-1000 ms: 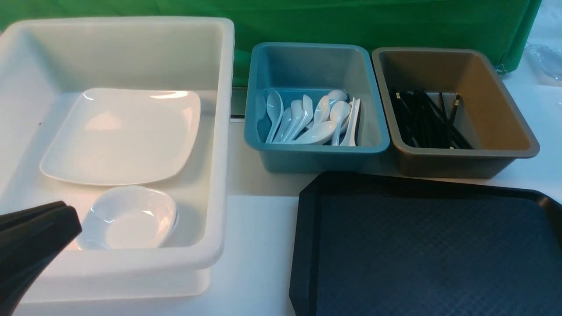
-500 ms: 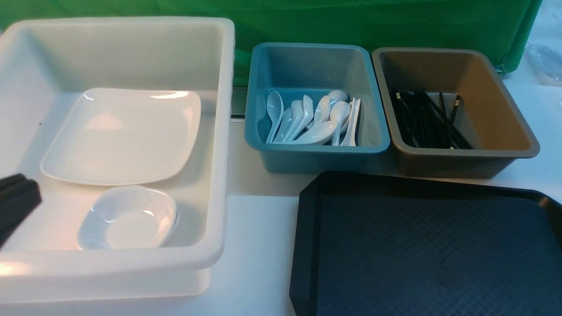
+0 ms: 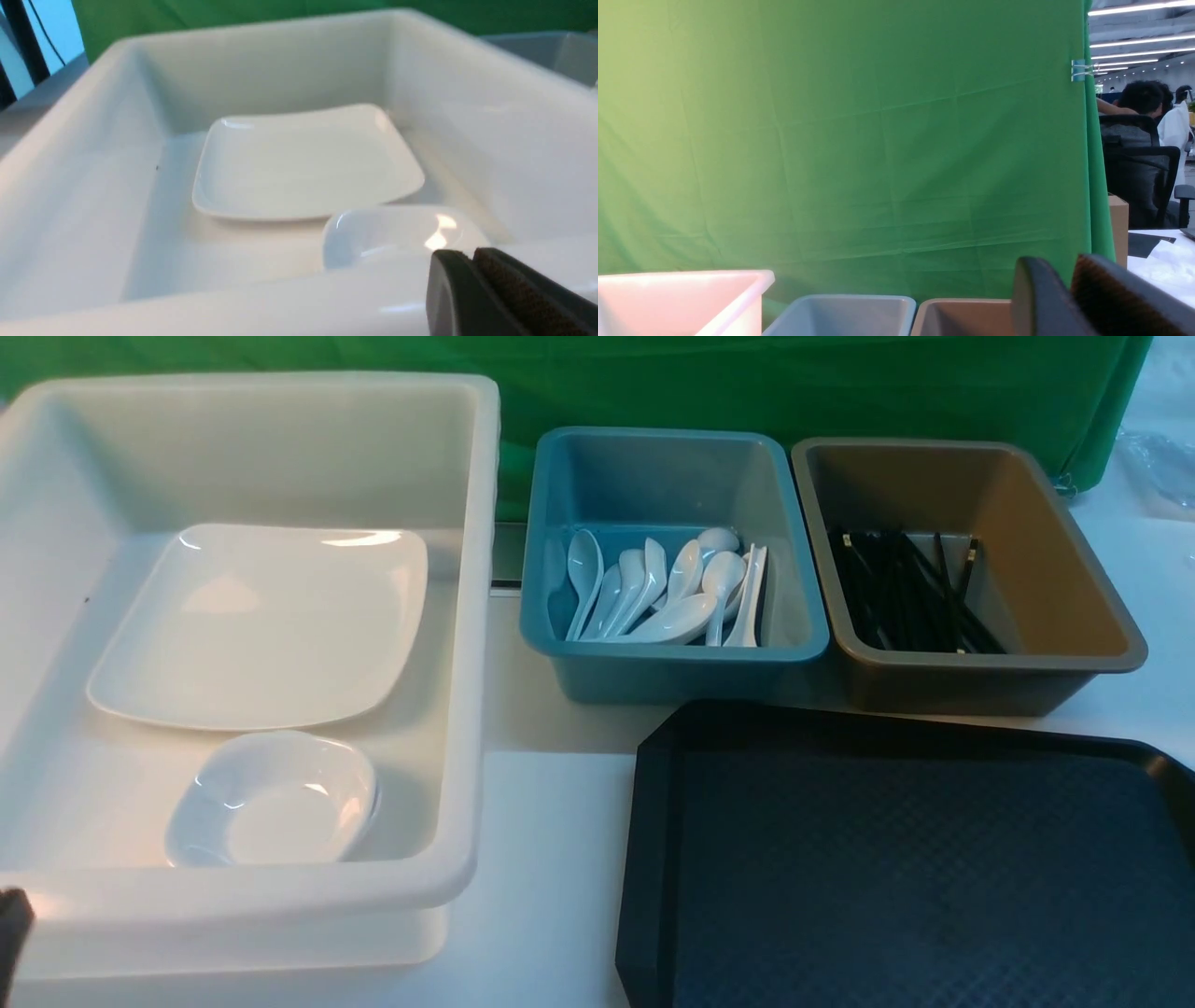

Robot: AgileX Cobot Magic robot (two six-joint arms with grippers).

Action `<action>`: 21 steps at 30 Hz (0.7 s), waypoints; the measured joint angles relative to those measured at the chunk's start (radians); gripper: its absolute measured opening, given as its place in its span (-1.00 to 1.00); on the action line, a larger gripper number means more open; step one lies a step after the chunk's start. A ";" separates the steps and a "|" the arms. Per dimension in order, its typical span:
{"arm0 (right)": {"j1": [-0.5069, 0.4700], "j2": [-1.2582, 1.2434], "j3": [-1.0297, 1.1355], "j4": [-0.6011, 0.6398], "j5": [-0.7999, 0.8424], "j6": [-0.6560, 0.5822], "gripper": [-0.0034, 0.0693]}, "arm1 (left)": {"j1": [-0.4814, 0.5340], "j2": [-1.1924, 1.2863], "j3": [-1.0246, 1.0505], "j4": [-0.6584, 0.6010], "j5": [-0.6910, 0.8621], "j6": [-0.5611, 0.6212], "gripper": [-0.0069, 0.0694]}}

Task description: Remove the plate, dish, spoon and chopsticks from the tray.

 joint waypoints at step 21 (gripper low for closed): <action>0.000 0.000 0.000 0.000 0.000 0.000 -0.37 | 0.001 -0.003 0.042 0.007 -0.029 -0.003 -0.77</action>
